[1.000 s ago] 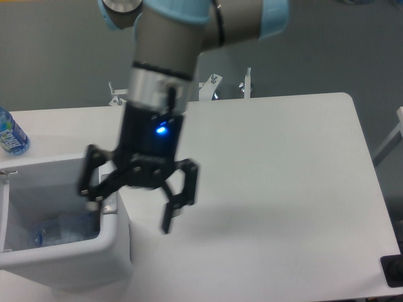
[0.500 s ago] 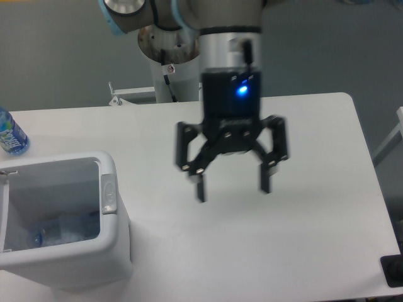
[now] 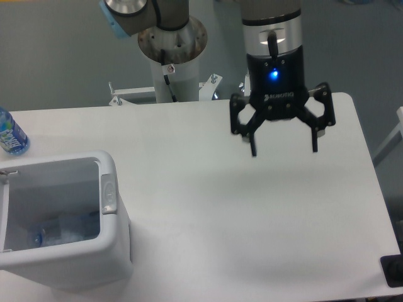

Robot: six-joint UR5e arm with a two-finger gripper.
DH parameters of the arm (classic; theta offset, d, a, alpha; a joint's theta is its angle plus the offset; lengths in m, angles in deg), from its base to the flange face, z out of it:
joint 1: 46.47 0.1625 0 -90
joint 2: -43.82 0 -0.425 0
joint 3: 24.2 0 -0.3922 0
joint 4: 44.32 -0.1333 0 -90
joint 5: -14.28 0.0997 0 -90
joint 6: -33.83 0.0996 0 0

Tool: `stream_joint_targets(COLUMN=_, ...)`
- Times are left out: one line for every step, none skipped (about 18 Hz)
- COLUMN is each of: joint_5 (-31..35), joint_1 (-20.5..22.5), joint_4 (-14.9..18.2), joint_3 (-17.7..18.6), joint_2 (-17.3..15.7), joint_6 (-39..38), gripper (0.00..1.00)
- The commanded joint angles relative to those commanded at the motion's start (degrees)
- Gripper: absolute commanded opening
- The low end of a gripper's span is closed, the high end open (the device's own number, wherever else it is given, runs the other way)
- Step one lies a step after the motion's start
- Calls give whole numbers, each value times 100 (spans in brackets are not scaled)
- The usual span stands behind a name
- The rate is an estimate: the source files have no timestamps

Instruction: Place the trash in the trash can

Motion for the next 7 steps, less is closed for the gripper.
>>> stream_joint_targets(joint_5=70, joint_1=87, joint_4=149, joint_3=-44, joint_2=0, joint_6=114, gripper=100)
stream_joint_targets(joint_5=149, joint_1=167, joint_4=342, joint_3=-88, joint_2=0, joint_6=341, gripper=100)
stream_joint_targets(joint_5=228, joint_1=185, joint_4=518, joint_3=-123, joint_2=-9, joint_6=631, gripper=100)
stream_joint_targets(joint_5=281, joint_1=185, joint_4=537, joint_3=-123, joint_2=-9, joint_6=781, gripper=100)
stream_joint_targets(joint_5=290, joint_1=194, joint_4=529, joint_3=-123, joint_2=-9, joint_6=800, gripper=100)
stream_joint_targets(joint_5=282, joint_1=203, joint_4=520, joint_3=-123, joint_2=-26, joint_6=800, gripper=100)
stream_joint_targets(joint_5=282, joint_1=211, joint_4=520, joint_3=-123, joint_2=-26, joint_6=792, gripper=100)
